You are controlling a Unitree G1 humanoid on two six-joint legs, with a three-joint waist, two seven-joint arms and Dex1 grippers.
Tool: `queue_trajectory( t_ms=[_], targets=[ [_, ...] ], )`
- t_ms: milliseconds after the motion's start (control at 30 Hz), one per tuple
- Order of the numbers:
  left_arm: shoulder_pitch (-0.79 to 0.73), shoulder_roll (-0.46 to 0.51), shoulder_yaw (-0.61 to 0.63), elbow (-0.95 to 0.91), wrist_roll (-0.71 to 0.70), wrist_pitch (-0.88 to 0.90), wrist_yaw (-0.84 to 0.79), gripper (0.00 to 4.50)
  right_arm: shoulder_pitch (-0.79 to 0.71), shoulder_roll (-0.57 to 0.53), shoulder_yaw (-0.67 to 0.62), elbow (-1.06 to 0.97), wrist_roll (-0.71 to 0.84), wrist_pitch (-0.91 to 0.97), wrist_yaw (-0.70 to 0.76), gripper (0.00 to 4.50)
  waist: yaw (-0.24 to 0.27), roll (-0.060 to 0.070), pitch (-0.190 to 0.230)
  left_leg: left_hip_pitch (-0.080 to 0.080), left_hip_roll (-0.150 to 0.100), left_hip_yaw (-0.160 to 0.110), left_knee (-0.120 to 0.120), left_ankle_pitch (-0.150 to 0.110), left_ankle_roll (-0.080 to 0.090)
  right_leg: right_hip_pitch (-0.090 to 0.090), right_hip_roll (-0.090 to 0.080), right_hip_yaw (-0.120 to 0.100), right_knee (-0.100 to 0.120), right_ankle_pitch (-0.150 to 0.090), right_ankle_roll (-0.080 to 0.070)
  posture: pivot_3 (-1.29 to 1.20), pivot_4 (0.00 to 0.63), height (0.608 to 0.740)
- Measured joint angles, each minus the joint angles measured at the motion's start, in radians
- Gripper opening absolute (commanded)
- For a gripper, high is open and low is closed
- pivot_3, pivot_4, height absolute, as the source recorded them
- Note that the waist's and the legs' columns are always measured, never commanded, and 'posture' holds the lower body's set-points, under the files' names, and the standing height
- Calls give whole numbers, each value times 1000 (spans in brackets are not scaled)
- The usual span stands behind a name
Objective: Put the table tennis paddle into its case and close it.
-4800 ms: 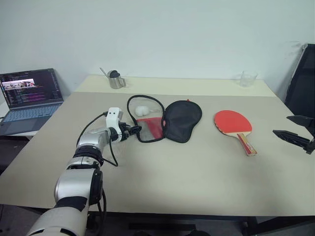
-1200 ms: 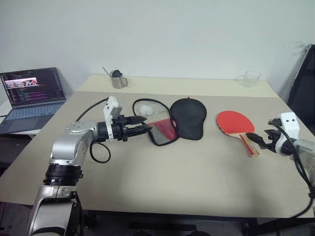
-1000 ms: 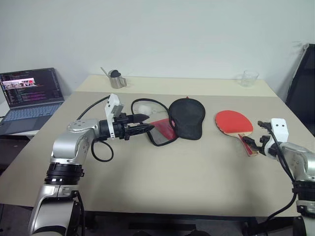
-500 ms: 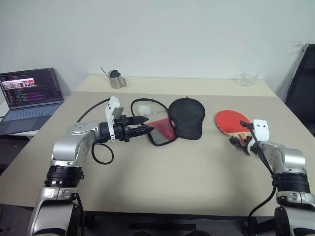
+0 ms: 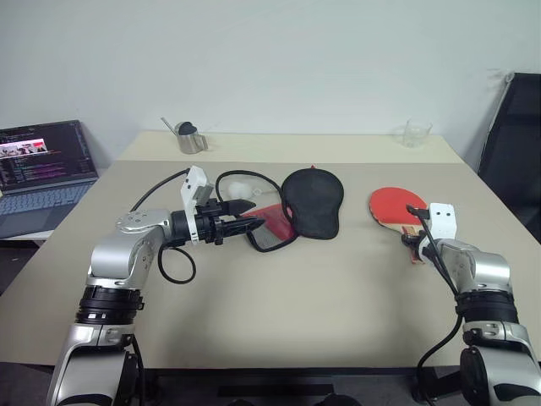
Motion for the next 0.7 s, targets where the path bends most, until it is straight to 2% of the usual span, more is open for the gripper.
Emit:
queue_trajectory(
  t_ms=[167,467,700],
  targets=[
    [2,3,0,0,0,0,1,2881,-55,34,0,-51,21,38,-2,1089,1,0,0,-5,0,2,-1,0,0,-9,5,7,2,0,0,0,150,740],
    [6,9,1,-2,0,0,3,2881,-180,64,-4,-111,19,72,-73,1089,4,0,0,-6,1,4,-2,0,0,-11,5,11,1,0,0,0,150,740],
    [20,10,2,-15,0,0,17,2881,-276,201,16,-66,7,62,-142,1089,-1,0,0,-6,2,6,-2,0,0,-13,6,13,2,1,0,0,150,740]
  ],
)
